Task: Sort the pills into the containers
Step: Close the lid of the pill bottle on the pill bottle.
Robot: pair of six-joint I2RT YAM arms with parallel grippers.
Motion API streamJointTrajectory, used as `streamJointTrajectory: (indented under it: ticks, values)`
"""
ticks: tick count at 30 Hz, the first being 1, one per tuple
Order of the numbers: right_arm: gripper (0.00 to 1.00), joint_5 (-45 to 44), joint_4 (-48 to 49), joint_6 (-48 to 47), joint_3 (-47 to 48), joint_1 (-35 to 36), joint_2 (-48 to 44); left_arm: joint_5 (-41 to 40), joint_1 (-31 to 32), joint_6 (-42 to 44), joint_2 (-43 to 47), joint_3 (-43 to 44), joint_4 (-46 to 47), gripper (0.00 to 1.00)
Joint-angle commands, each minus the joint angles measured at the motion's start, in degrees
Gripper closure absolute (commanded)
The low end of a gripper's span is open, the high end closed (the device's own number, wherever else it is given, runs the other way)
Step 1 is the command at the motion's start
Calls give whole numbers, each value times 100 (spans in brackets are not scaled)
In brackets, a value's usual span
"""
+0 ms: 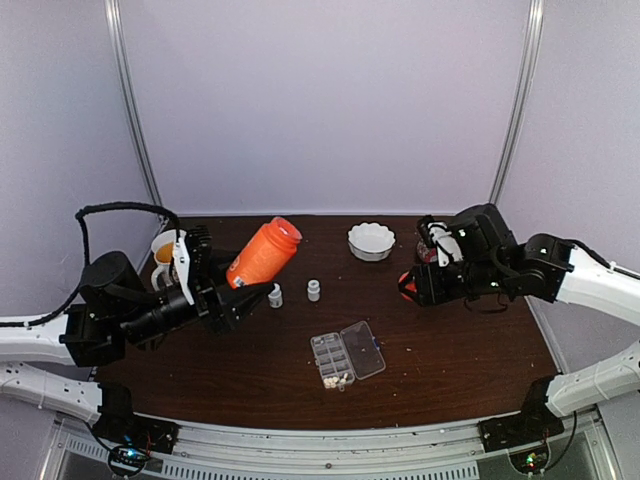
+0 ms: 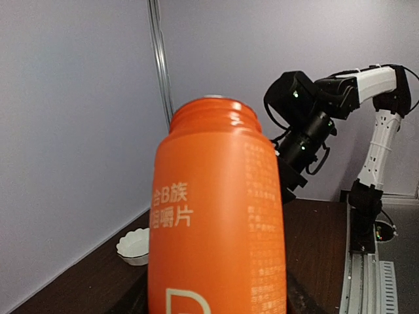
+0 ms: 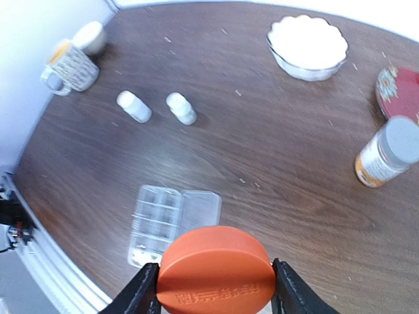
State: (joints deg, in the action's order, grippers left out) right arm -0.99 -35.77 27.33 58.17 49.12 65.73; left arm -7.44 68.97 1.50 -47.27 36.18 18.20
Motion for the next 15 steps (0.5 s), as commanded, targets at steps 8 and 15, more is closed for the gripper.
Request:
streamJointTrajectory:
  ticks: [8,15]
  values:
    - [55,2259,1803,-322,-100,10,-1049,3125,-853,-1622,-934,306,873,100]
    - [58,3663,2166,-294,153,43,-769,4323,-978,-1861,-1805,794,798,100]
